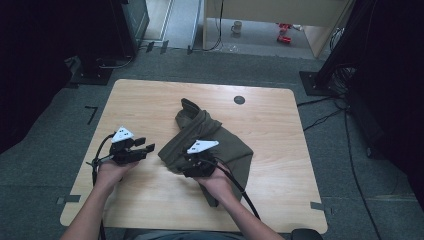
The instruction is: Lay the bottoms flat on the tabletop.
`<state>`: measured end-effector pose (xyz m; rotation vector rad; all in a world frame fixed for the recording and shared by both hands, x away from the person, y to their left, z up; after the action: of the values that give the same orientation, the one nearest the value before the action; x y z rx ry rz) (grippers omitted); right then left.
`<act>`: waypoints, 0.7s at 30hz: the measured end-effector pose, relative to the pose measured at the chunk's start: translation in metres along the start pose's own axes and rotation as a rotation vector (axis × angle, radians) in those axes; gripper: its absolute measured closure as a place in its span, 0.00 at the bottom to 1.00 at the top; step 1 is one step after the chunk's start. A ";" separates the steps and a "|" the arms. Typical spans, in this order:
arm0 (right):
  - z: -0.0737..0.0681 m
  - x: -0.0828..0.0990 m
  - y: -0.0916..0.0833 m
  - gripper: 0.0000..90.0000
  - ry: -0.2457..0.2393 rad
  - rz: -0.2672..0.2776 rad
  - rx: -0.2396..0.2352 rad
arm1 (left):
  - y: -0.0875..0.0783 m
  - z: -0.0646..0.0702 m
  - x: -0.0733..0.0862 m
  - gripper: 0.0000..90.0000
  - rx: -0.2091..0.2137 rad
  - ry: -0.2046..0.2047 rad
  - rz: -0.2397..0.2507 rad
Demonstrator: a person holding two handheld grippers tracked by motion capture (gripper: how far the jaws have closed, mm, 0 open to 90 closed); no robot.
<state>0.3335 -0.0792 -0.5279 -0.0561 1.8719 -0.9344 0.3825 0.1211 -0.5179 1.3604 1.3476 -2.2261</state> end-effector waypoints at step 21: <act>-0.002 0.009 0.034 0.98 -0.122 -0.083 0.156 | -0.001 -0.002 0.000 0.53 -0.005 -0.006 0.001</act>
<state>0.3392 -0.0581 -0.5549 -0.0949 1.6908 -1.1073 0.3834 0.1226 -0.5177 1.3512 1.3494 -2.2229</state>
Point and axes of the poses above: each handheld gripper's, and its own axes: y roughly forward along the jaws, x roughly out of its underside, z roughly to its right, the point moved 6 cm from there along y, roughly forward along the jaws, and after that the axes turned 2 degrees about -z, right-handed, at the moved point
